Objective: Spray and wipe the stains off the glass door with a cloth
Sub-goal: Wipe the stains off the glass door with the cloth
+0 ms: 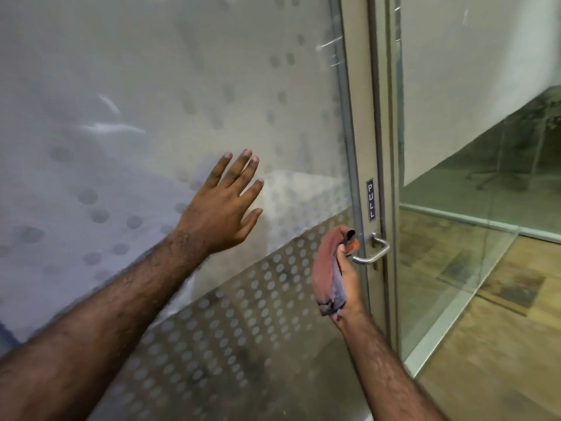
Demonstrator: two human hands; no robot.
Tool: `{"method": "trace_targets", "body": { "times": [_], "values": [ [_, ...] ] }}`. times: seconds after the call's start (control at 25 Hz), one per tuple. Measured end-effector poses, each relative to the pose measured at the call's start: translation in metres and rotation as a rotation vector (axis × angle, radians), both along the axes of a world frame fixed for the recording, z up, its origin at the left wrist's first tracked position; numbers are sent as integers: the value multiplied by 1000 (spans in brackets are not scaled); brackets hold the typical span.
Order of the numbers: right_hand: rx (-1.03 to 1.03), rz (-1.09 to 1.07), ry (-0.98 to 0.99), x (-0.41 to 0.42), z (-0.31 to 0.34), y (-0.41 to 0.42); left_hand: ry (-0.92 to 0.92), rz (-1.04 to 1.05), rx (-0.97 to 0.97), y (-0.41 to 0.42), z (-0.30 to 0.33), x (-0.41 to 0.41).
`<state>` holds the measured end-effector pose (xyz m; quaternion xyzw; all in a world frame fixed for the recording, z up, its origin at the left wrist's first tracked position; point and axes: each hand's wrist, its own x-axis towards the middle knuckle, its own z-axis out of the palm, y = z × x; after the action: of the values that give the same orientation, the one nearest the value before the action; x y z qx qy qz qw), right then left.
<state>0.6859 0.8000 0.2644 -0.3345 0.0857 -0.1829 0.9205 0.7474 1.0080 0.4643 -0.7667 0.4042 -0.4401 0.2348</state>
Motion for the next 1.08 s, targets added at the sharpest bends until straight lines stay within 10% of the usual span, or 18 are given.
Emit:
{"method": "trace_targets", "body": {
  "times": [0.24, 0.6, 1.08],
  "values": [
    [226, 201, -72, -70, 2, -19, 380, 4, -129, -36, -80, -30],
    [127, 324, -236, -135, -10, -57, 2028, -107, -1185, -120, -190, -108],
    [-357, 17, 523, -199, -59, -181, 2170, -204, -1271, -222, -225, -113]
  ]
}}
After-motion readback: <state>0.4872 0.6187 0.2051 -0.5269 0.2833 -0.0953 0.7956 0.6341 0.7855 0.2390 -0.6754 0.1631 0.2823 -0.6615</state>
